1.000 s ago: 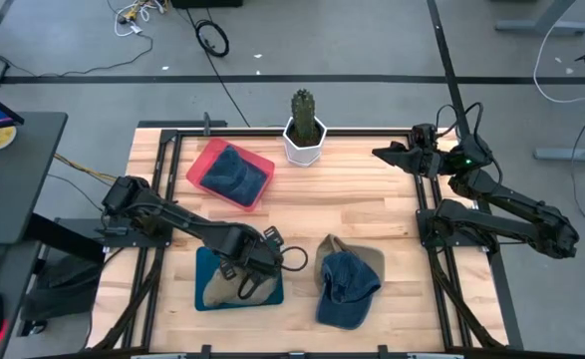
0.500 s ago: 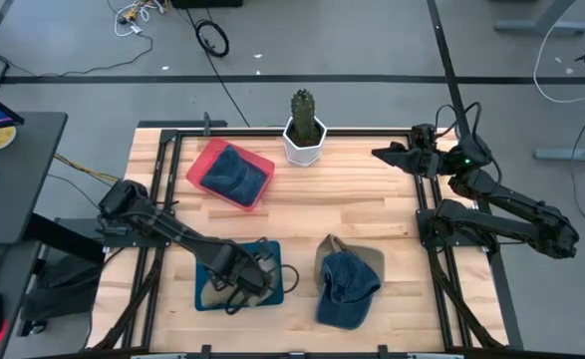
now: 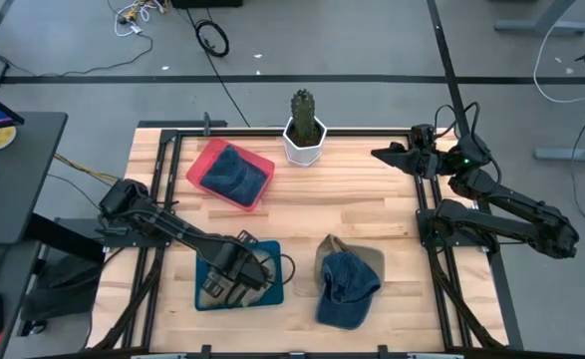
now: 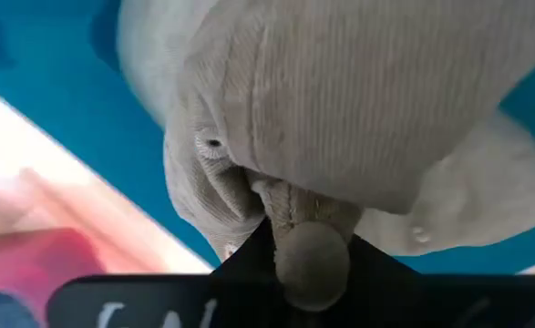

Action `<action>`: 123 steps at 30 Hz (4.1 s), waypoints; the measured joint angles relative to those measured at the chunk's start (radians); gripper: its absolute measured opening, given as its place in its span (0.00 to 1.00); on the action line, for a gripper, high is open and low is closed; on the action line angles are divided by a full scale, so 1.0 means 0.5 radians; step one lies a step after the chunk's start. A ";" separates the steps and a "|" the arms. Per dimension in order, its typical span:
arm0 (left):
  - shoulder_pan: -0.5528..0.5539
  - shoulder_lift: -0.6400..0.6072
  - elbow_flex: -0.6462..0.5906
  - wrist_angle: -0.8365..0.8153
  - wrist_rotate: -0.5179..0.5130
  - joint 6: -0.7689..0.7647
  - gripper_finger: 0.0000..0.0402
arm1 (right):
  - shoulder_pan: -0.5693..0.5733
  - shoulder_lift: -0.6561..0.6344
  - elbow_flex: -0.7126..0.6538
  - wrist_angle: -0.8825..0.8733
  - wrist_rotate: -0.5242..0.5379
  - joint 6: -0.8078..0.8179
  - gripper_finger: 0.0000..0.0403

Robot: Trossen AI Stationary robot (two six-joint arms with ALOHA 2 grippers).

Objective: Pick & Place hat
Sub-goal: Put the top brown cap into the blue bin, then put the blue cap into the pink bin

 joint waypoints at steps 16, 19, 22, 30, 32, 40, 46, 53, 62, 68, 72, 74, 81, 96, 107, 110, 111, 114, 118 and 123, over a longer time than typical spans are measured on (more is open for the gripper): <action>0.124 0.000 0.001 0.053 0.348 -1.142 0.42 | 0.000 0.000 0.000 0.000 0.000 -0.015 0.66; 0.142 0.000 0.001 0.055 0.371 -1.240 0.55 | 0.000 0.000 0.000 0.000 0.000 -0.015 0.66; 0.133 0.000 0.001 0.044 0.372 -1.251 0.68 | 0.000 0.001 0.000 0.000 0.000 -0.015 0.66; 0.115 -0.003 0.002 -0.124 0.381 -1.342 0.92 | 0.000 0.000 0.000 -0.003 -0.021 -0.023 0.66; 0.090 -0.011 0.002 -0.163 0.381 -1.302 0.93 | 0.000 0.000 0.000 -0.012 -0.022 -0.035 0.66; -0.061 -0.040 0.181 -0.347 0.383 -1.117 0.94 | -0.001 0.000 0.000 -0.049 -0.042 -0.063 0.66; -0.079 -0.039 0.462 -0.628 0.341 -1.180 0.94 | 0.000 0.000 0.000 -0.086 -0.059 -0.070 0.66; 0.034 -0.058 0.746 -0.468 0.193 -1.795 0.94 | -0.001 0.001 0.000 -0.110 -0.060 -0.091 0.66; 0.231 -0.054 0.631 -0.205 0.041 -3.081 0.91 | 0.000 0.000 0.000 -0.120 -0.109 -0.071 0.66; 0.171 -0.053 0.438 0.051 0.060 -3.460 0.83 | -0.001 0.001 0.000 -0.121 -0.138 -0.066 0.66; 0.095 -0.053 0.420 0.086 0.083 -3.623 0.77 | -0.002 0.001 0.000 -0.123 -0.187 -0.059 0.66; 0.058 -0.053 0.420 0.087 0.084 -3.725 0.75 | -0.002 0.000 0.000 -0.124 -0.206 -0.060 0.66; -0.054 0.004 0.420 0.121 0.084 -4.029 0.71 | -0.002 0.001 0.000 -0.138 -0.253 -0.096 0.66; -0.258 0.137 0.420 -0.124 0.417 -4.234 0.59 | -0.002 0.001 0.000 -0.228 -0.269 -0.131 0.66; -0.295 0.031 0.455 -0.384 0.279 -4.260 0.48 | -0.002 0.000 0.000 -0.222 -0.371 -0.009 0.66; -0.284 -0.057 0.552 -0.383 -0.082 -4.280 0.46 | -0.002 -0.026 0.000 -0.196 -0.404 0.048 0.66; -0.274 -0.089 0.587 -0.379 -0.231 -4.264 0.45 | -0.002 -0.035 0.000 -0.184 -0.409 0.058 0.66; -0.215 -0.169 0.691 -0.359 -0.549 -4.222 0.44 | -0.002 -0.066 0.000 -0.190 -0.421 0.067 0.66; -0.065 -0.217 0.791 -0.150 -0.696 -4.062 0.45 | -0.002 -0.093 0.000 -0.192 -0.420 0.114 0.66; 0.184 -0.181 0.827 0.385 -0.553 -3.521 0.50 | -0.003 -0.120 0.000 -0.192 -0.398 0.108 0.66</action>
